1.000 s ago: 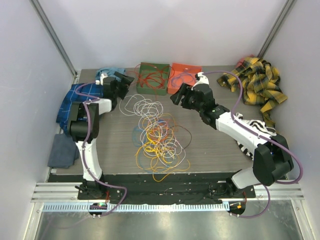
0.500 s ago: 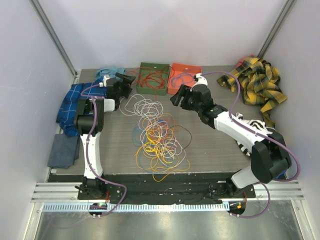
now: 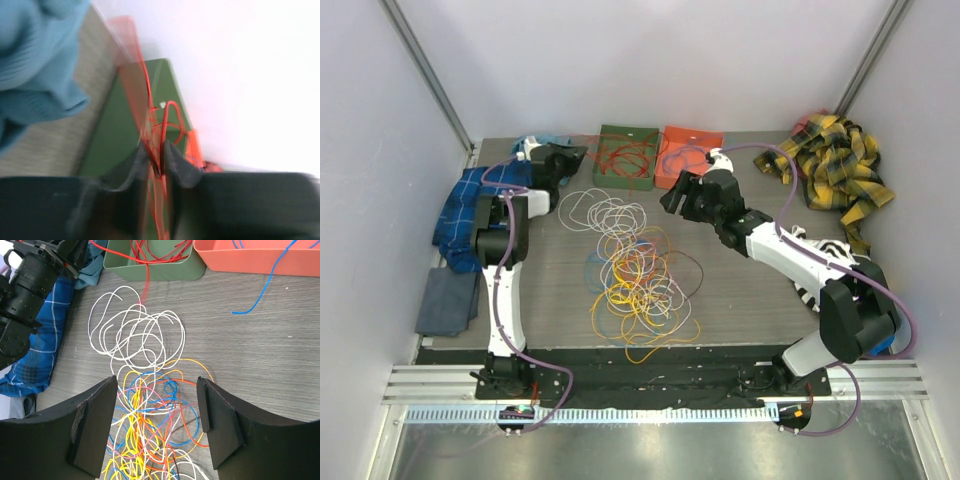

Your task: Untangle the cables

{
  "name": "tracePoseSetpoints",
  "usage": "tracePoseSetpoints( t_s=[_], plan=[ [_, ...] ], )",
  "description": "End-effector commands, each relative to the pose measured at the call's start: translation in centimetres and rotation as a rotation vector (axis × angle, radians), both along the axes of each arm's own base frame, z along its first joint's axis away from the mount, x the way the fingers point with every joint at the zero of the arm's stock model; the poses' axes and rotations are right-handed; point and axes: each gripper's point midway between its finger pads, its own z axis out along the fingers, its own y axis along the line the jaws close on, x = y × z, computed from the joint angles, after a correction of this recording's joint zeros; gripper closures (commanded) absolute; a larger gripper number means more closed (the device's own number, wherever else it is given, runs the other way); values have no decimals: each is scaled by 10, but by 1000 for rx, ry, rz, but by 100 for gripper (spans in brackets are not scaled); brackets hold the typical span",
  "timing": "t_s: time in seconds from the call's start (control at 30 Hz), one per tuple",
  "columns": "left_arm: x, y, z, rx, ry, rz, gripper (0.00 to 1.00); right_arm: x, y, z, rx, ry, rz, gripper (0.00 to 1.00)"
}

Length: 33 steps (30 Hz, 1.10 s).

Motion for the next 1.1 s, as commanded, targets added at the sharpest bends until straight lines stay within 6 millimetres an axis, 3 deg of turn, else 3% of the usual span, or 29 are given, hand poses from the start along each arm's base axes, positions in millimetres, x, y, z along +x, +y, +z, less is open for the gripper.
tracePoseSetpoints(
  t_s=[0.0, 0.03, 0.27, 0.4, 0.43, 0.47, 0.5, 0.57, 0.6, 0.83, 0.87, 0.9, 1.07],
  plan=[
    [10, -3, 35, -28, -109, -30, 91, 5, 3, 15, 9, -51, 1, 28],
    [9, -4, 39, -28, -116, -36, 100, 5, 2, 17, 9, -55, 0, 28],
    [5, -21, 100, 84, -196, -95, 100, 4, 2, 23, 22, -67, -1, 28],
    [0, -48, 134, 231, -218, -152, 100, 3, 0, 25, 24, -73, -4, 28],
    [1, -53, 150, 295, -254, -163, 100, 2, 0, 26, 24, -75, -5, 28],
    [-1, -57, 144, 339, -211, -168, 100, 2, 0, 28, 25, -78, -6, 28],
    [-3, -69, 162, 370, -241, -183, 100, 1, -1, 29, 23, -80, -5, 28],
    [-6, -75, 158, 483, -205, -197, 100, 1, -1, 31, 25, -85, -8, 28],
    [-9, -87, 171, 515, -223, -205, 100, 0, -3, 32, 23, -87, -10, 28],
    [-17, -112, 169, 784, -170, -233, 100, -3, -7, 40, 28, -102, -22, 28],
    [-16, -114, 158, 814, -148, -242, 100, -3, -8, 42, 29, -107, -23, 28],
    [-16, -119, 165, 847, -165, -243, 100, -3, -9, 43, 26, -110, -30, 28],
    [-13, -125, 131, 990, -104, -250, 100, -5, -12, 47, 28, -120, -39, 28]
  ],
)
